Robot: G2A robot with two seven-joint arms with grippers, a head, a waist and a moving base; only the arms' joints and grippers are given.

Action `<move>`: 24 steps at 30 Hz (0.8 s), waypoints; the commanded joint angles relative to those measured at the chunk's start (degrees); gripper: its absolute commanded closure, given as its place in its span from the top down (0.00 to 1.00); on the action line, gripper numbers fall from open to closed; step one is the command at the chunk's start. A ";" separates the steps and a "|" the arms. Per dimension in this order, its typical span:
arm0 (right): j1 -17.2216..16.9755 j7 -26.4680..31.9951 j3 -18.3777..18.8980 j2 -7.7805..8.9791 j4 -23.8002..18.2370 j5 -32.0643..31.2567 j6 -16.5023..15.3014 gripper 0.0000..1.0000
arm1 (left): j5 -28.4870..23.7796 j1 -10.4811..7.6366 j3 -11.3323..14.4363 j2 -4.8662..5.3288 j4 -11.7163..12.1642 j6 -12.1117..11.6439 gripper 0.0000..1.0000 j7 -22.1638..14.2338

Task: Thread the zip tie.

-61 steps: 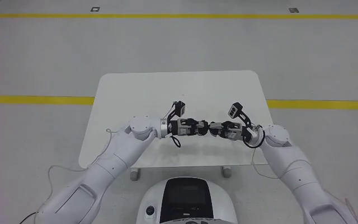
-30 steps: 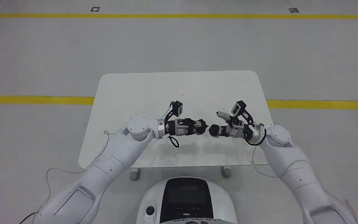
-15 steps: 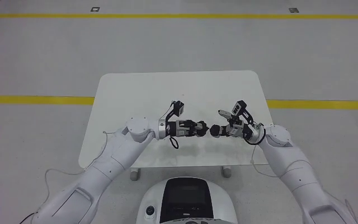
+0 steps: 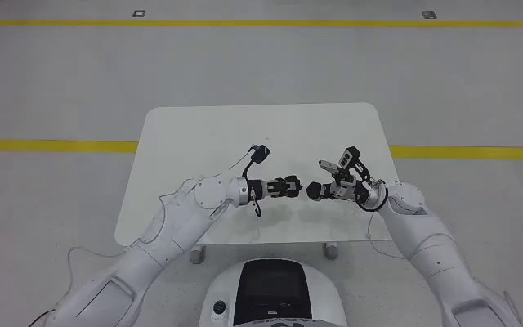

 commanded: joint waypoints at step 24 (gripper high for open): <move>-11.07 -12.72 13.32 5.35 -26.34 -32.38 9.61 1.00 | -4.41 3.47 -4.84 1.01 -2.32 -3.26 0.00 0.82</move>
